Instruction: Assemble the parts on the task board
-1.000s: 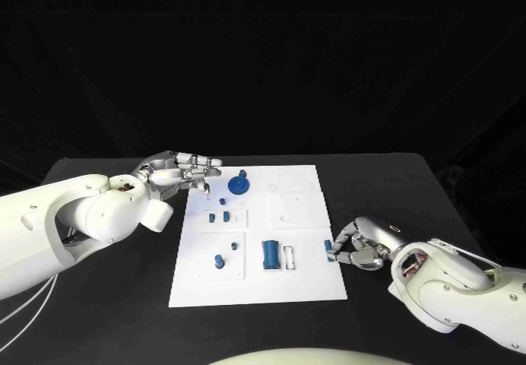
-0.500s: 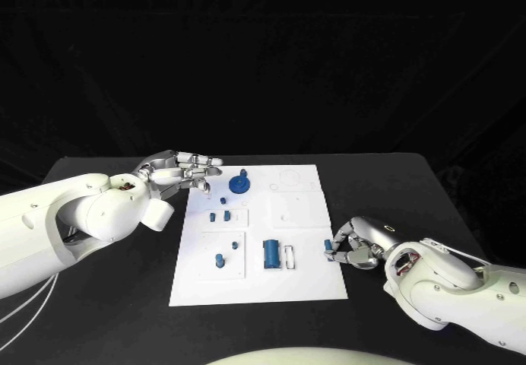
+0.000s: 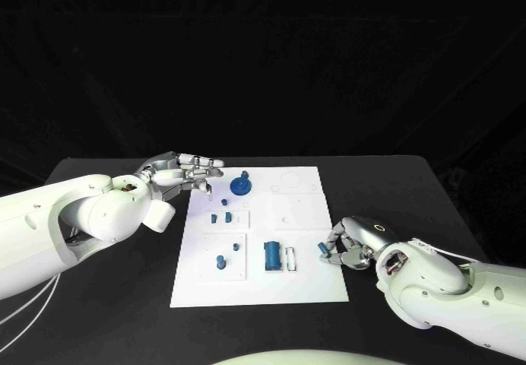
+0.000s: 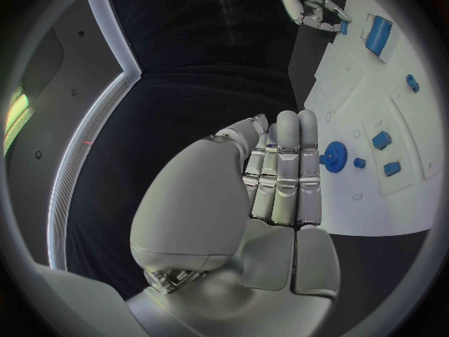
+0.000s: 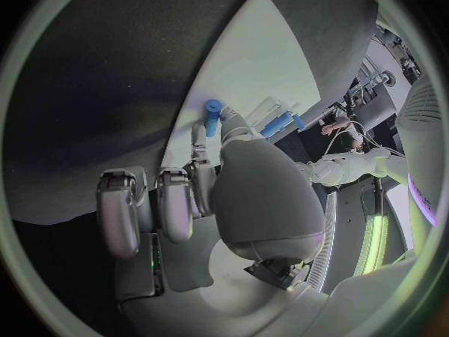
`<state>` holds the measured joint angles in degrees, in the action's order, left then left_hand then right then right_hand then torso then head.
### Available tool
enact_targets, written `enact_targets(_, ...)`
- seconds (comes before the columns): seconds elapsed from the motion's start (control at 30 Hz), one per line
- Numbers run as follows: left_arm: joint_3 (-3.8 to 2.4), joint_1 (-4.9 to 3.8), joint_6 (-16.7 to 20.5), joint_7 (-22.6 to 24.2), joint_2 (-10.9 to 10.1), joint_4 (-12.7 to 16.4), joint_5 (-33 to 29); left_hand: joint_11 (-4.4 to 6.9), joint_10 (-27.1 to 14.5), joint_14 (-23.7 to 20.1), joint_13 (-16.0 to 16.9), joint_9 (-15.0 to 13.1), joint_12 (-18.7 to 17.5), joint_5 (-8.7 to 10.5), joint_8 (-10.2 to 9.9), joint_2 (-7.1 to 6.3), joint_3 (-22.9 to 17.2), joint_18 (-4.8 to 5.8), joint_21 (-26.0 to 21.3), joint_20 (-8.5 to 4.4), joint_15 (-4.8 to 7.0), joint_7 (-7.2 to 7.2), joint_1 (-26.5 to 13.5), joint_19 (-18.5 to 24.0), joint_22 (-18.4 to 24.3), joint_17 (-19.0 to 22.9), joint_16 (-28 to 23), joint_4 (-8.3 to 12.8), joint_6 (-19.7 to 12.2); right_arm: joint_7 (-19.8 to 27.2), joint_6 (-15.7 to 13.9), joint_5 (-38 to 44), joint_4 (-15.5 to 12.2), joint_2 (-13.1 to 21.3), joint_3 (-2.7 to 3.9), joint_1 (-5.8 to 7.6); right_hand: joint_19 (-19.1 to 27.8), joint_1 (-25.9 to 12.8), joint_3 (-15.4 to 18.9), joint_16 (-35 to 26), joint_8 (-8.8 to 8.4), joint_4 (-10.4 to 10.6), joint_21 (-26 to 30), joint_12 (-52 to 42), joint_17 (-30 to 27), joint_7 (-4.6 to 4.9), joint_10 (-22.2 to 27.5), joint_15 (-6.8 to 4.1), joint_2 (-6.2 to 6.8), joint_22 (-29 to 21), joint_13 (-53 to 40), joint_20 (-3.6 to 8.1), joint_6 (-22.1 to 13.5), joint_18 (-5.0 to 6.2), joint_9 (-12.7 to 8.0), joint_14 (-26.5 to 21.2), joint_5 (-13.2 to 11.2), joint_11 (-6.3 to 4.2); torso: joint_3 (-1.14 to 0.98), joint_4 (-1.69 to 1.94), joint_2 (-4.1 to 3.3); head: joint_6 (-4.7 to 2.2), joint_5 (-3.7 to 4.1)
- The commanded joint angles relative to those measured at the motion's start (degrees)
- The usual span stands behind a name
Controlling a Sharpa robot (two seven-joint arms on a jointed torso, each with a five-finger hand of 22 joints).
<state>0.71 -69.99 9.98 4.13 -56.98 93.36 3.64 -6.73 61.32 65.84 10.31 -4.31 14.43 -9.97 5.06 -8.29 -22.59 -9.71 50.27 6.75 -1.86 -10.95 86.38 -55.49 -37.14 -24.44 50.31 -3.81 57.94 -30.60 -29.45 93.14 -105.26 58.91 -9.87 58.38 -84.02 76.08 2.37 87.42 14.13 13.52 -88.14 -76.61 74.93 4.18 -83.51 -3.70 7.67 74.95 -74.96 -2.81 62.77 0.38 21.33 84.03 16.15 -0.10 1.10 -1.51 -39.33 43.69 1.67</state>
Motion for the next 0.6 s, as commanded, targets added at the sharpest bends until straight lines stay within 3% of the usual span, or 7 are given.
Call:
enact_targets(0.03,-0.03,-0.02,-0.87,0.2,0.05,0.1,-0.66,-0.09,-0.45,-0.27,0.04,0.09,0.17,0.04,0.02,-0.07,0.08,-0.84,0.07,0.26,-0.16,-0.1,-0.38,-0.03,-0.05,0.07,-0.16,-0.33,-0.24,-3.16,5.67,3.97,0.54,-0.36,-0.5,-0.73,-5.03,0.91,-0.11,-0.12,0.07,-0.59,0.1,0.13,10.94,-0.03,0.24,0.04,-0.25,14.44,-5.33,0.02,0.07,0.08,-0.03,5.0,-0.03,-0.02,0.01,-0.07,0.02,0.19,0.05)
enact_targets(0.13,-0.03,-0.02,-0.89,0.19,0.05,0.11,-0.67,-0.09,-0.45,-0.27,0.04,0.09,0.17,0.04,0.02,-0.07,0.08,-0.84,0.07,0.26,-0.16,-0.1,-0.38,-0.03,-0.05,0.07,-0.16,-0.33,-0.24,-3.55,6.31,4.5,0.61,-0.59,-0.5,-0.8,-5.03,1.68,-0.31,-0.09,0.09,-0.92,0.1,0.13,11.0,-0.07,0.25,-0.01,-0.73,14.45,-5.34,0.06,-0.01,0.08,0.08,5.02,0.7,-0.07,0.01,0.0,0.02,0.22,0.1)
enact_targets(0.37,-0.03,-0.02,-0.83,0.18,-0.06,0.18,-0.67,-0.08,-0.49,-0.27,0.04,0.09,0.19,0.03,0.02,-0.05,0.07,-0.85,0.05,0.27,-0.16,-0.1,-0.42,-0.01,-0.03,0.09,-0.16,-0.37,-0.26,-4.3,6.63,3.94,0.45,-0.78,-0.5,-0.86,-5.21,5.26,-3.91,0.0,0.24,-1.78,-0.24,0.26,11.15,-0.79,0.32,-0.52,-3.58,14.56,-5.31,0.42,0.64,0.0,0.27,5.06,4.59,-0.75,0.02,0.0,0.02,0.23,0.02)
enact_targets(0.47,-0.03,-0.02,-0.84,0.17,-0.1,0.23,-0.66,-0.07,-0.49,-0.27,0.04,0.09,0.2,0.03,0.02,-0.04,0.06,-0.86,0.04,0.27,-0.15,-0.09,-0.4,-0.01,-0.03,0.09,-0.16,-0.36,-0.26,-4.26,5.43,3.06,0.09,-0.7,-0.5,-0.87,-5.35,6.85,-7.68,0.11,0.1,-1.83,-0.53,0.32,11.33,-1.13,0.26,-0.9,-4.72,14.65,-5.32,0.83,0.83,-0.07,0.22,5.11,4.04,-1.19,0.02,-0.01,0.01,0.21,0.03)
enact_targets(0.6,-0.03,-0.02,-0.84,0.16,-0.15,0.27,-0.66,-0.05,-0.52,-0.27,0.04,0.1,0.22,0.01,0.03,-0.01,0.01,-0.87,0.03,0.26,-0.13,-0.07,-0.32,-0.01,-0.03,0.11,-0.16,-0.31,-0.28,-4.04,3.18,1.09,-0.72,-0.42,-0.49,-0.87,-5.59,7.5,-12.82,0.3,0.21,-1.87,-1.04,0.14,11.62,-1.28,-0.07,-1.04,-4.37,14.8,-5.47,1.11,1.06,-0.19,0.46,5.18,2.93,-1.37,0.0,0.01,0.01,0.17,0.05)
